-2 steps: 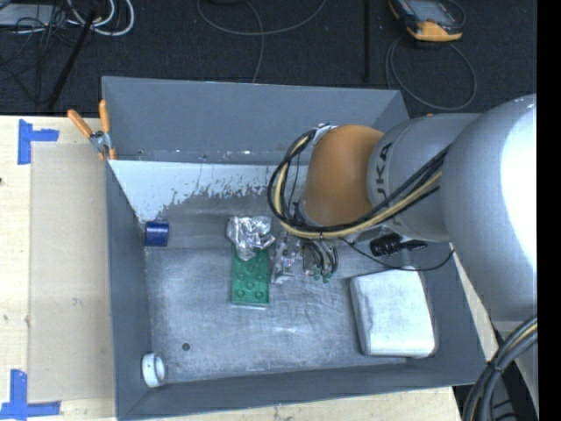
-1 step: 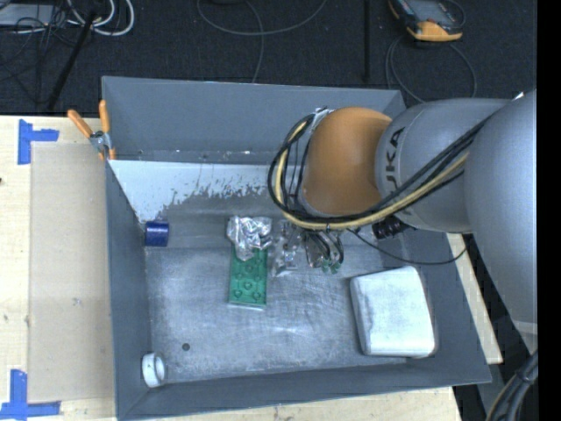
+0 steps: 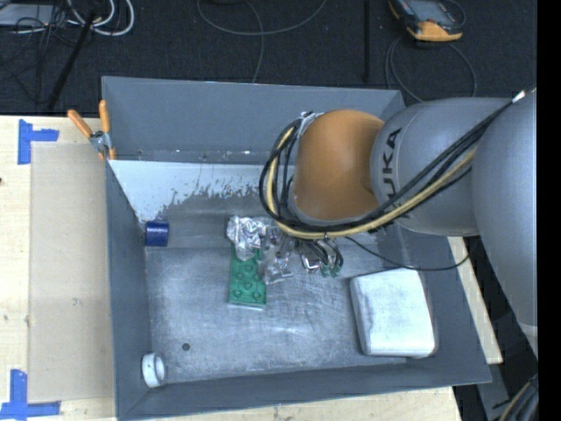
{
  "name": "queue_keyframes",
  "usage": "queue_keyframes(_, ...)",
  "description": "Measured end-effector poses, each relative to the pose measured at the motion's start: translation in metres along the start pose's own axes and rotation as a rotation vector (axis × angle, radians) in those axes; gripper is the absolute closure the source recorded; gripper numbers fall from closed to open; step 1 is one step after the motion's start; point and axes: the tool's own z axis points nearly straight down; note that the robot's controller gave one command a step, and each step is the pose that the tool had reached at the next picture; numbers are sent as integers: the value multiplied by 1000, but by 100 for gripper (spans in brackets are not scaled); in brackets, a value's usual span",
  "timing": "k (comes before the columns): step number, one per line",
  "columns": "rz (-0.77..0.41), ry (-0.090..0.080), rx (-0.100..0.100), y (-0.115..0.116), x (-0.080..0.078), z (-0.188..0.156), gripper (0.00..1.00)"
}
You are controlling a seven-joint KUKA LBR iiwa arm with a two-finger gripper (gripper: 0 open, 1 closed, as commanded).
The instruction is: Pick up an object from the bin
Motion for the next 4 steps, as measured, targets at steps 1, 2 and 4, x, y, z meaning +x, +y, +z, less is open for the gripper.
queue_keyframes(1, -169, -4, 0, 19, 1, -30, 100)
queue_keyframes(2, -169, -2, 0, 19, 2, -29, 0)
queue_keyframes(4, -193, -26, 0, -9, -42, 36, 100)
